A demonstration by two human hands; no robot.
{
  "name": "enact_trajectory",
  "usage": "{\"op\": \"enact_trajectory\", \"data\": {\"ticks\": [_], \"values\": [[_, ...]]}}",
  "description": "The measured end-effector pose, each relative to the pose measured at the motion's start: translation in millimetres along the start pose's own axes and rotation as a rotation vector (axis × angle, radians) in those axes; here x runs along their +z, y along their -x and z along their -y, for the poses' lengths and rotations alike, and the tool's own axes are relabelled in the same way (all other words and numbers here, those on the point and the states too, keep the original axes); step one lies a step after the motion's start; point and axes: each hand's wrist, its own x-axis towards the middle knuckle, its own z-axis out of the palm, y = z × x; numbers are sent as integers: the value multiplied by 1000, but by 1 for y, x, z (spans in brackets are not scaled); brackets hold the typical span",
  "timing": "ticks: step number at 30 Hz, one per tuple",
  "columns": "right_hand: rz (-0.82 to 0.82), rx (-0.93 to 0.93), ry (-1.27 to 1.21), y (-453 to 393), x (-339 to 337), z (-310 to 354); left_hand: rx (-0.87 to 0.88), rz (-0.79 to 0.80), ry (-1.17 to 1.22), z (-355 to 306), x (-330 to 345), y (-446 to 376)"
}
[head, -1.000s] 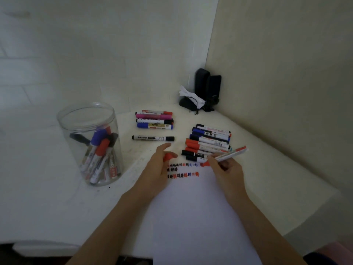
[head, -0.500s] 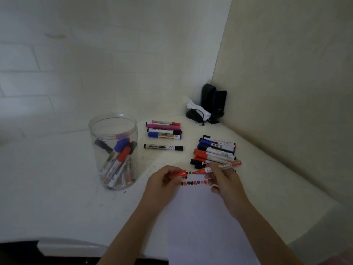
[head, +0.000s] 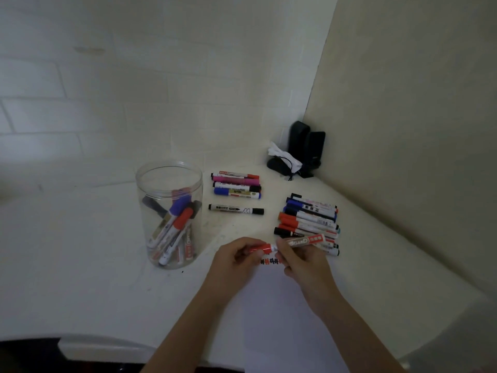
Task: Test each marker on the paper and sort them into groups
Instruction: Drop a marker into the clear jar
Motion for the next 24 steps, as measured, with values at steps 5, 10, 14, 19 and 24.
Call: {"op": "enact_trajectory", "data": {"ticks": [5, 10, 14, 19, 24], "values": [[0, 10, -16, -3, 7, -4, 5, -11, 68, -1, 0, 2], [23, 74, -80, -2, 11, 3, -29, -19, 139, -2, -2, 0], [54, 178, -214, 8, 0, 15, -102, -14, 219, -8, -4, 2], [-66, 205, -314, 22, -30, 24, -160, -4, 293, -29, -12, 7], [93, 146, -220, 44, -23, 24, -97, -200, 405, -69, -9, 3]]}}
